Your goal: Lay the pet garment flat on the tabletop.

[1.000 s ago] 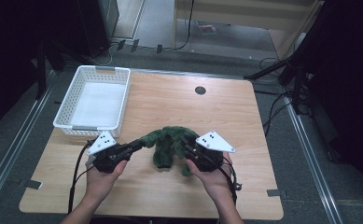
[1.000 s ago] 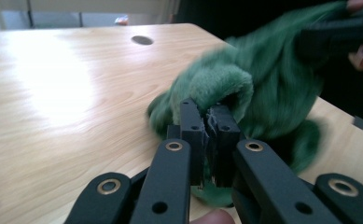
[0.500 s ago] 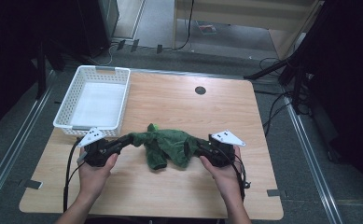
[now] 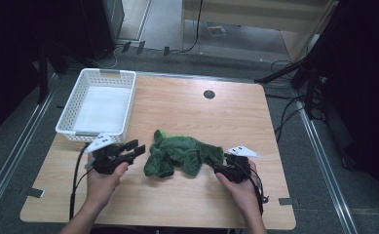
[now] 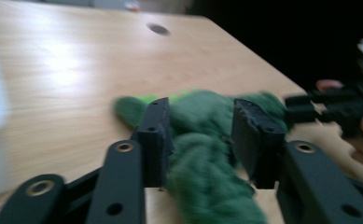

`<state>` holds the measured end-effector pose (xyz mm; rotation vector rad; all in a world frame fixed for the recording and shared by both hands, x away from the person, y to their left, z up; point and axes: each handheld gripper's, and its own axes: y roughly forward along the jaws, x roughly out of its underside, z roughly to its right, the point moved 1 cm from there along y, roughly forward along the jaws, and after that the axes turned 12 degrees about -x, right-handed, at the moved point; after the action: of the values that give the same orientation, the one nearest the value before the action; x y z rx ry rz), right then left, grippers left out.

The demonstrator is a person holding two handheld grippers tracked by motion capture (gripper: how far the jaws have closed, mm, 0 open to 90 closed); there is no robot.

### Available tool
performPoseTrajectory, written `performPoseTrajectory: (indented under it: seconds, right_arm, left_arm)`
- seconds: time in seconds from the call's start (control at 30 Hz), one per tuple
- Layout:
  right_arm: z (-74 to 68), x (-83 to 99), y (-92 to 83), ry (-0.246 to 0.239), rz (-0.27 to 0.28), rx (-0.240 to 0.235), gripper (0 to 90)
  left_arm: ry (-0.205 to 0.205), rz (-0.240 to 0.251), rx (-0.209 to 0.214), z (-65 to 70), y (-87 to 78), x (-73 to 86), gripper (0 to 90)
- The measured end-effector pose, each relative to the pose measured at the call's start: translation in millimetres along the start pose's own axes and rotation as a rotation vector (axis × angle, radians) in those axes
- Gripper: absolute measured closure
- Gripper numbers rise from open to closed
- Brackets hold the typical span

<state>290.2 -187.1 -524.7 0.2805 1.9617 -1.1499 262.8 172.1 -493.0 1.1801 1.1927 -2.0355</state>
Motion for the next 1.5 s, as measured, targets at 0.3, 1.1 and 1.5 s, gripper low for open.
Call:
performPoseTrajectory:
  seconds: [0.3,1.1,1.5]
  right_arm:
    - [-1.9,9.3,-8.7,-0.013,0.095,-0.020,84.8]
    - [-65.5,-49.1,-144.2,-0.240,0.508,-0.030,90.0]
    - [-56.1,-20.4,-71.5,-0.122,0.241,-0.339,51.5]
  left_arm:
    - [0.125,-0.076,0.035,39.7,29.4,4.8,44.3]
    - [0.245,-0.059,0.351,105.2,36.7,-7.5,78.4]
    - [0.022,-0.072,0.145,43.0,31.5,-1.9,78.7]
